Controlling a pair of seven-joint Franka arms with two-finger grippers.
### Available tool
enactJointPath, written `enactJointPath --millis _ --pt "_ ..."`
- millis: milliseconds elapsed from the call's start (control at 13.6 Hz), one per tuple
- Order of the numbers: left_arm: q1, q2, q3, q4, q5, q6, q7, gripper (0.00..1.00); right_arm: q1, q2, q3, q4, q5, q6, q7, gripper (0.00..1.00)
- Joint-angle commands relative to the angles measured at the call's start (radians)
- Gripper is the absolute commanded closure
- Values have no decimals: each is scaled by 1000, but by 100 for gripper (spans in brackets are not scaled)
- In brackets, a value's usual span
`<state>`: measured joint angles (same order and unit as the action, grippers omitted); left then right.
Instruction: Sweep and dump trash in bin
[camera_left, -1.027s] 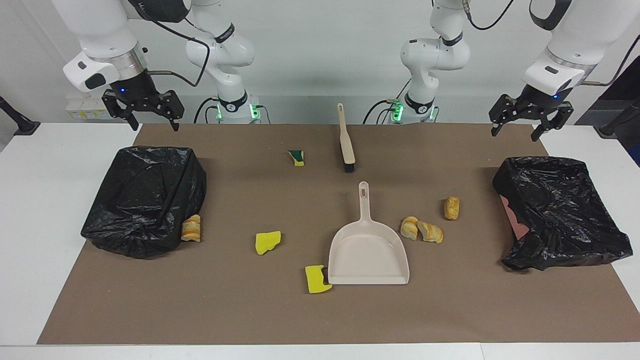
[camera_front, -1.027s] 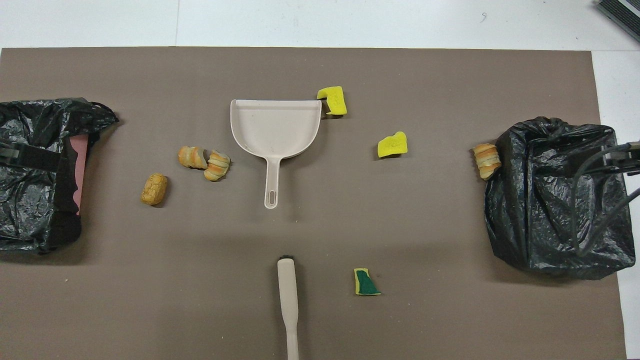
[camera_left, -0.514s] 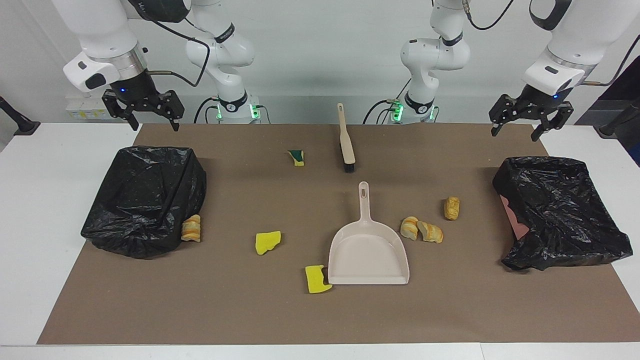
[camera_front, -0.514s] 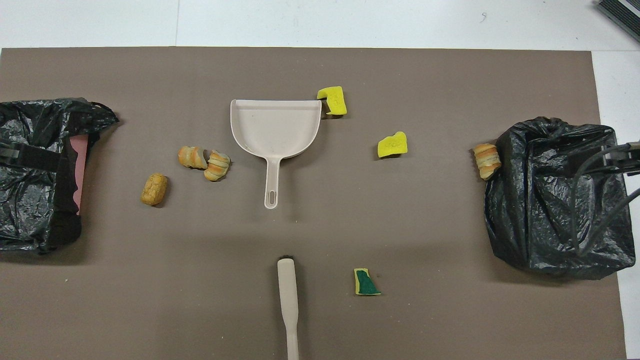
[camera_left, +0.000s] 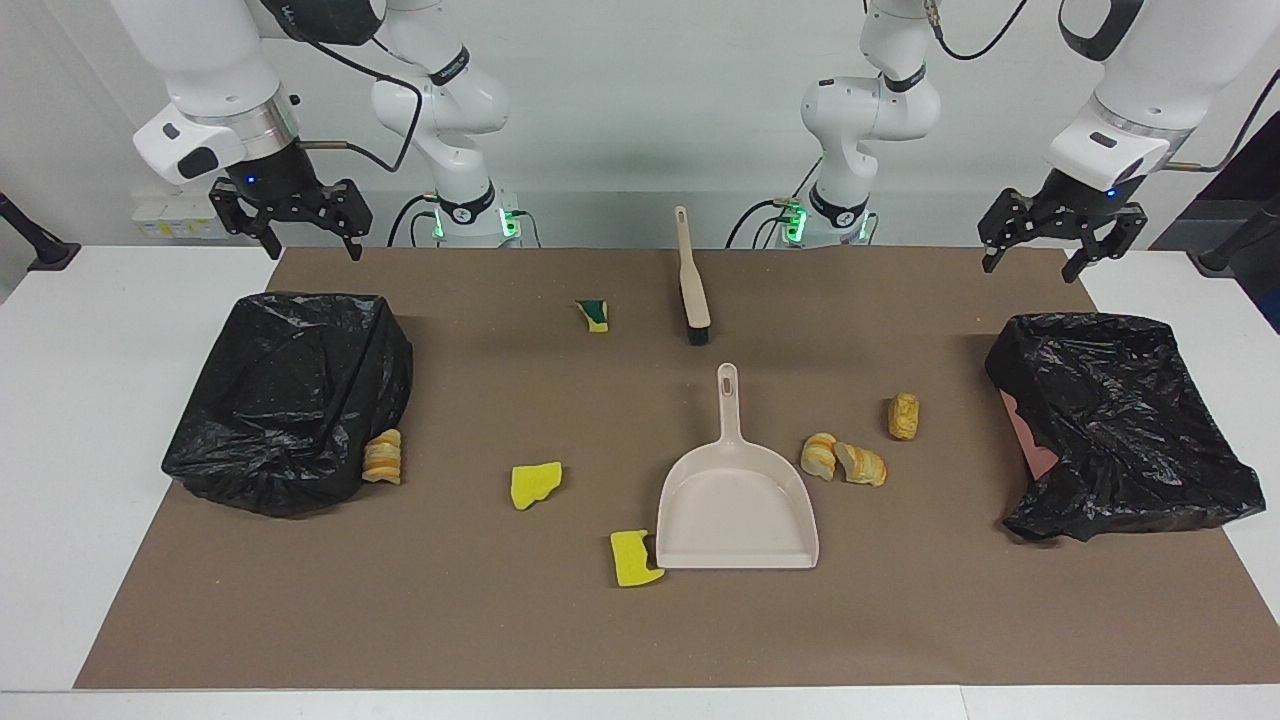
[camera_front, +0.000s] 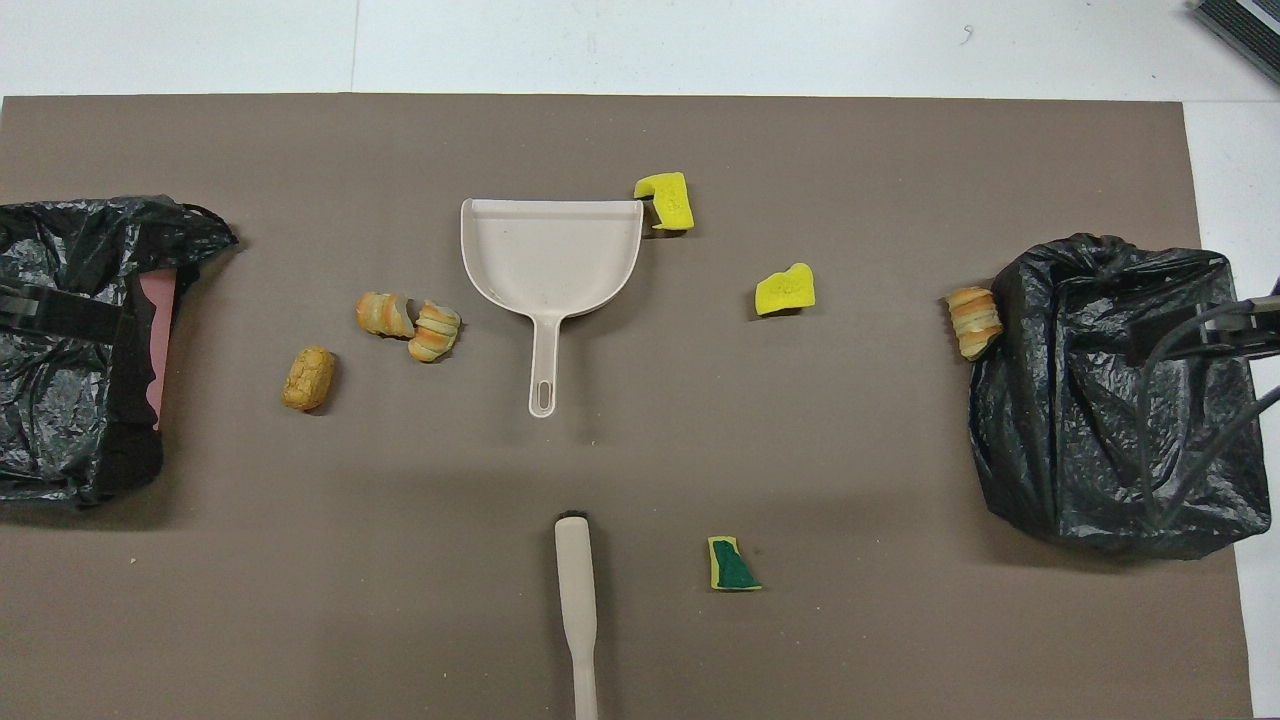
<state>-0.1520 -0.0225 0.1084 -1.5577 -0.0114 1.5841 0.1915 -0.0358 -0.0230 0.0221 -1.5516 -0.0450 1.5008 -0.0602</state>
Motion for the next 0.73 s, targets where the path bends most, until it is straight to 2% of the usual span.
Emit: enactJointPath --millis 0,147,440,660 --pt "2 -25 2 -27 -2 -1 11 0 -6 -17 1 -22 20 1 -76 0" --pt "2 -25 2 -27 -2 -1 11 0 -4 3 10 -21 24 2 -75 0" --pt "2 -25 2 -27 -2 -1 11 0 -4 63 99 -5 68 19 -40 0" --pt "2 -25 2 -27 -2 -1 11 0 42 124 133 -5 85 111 74 0"
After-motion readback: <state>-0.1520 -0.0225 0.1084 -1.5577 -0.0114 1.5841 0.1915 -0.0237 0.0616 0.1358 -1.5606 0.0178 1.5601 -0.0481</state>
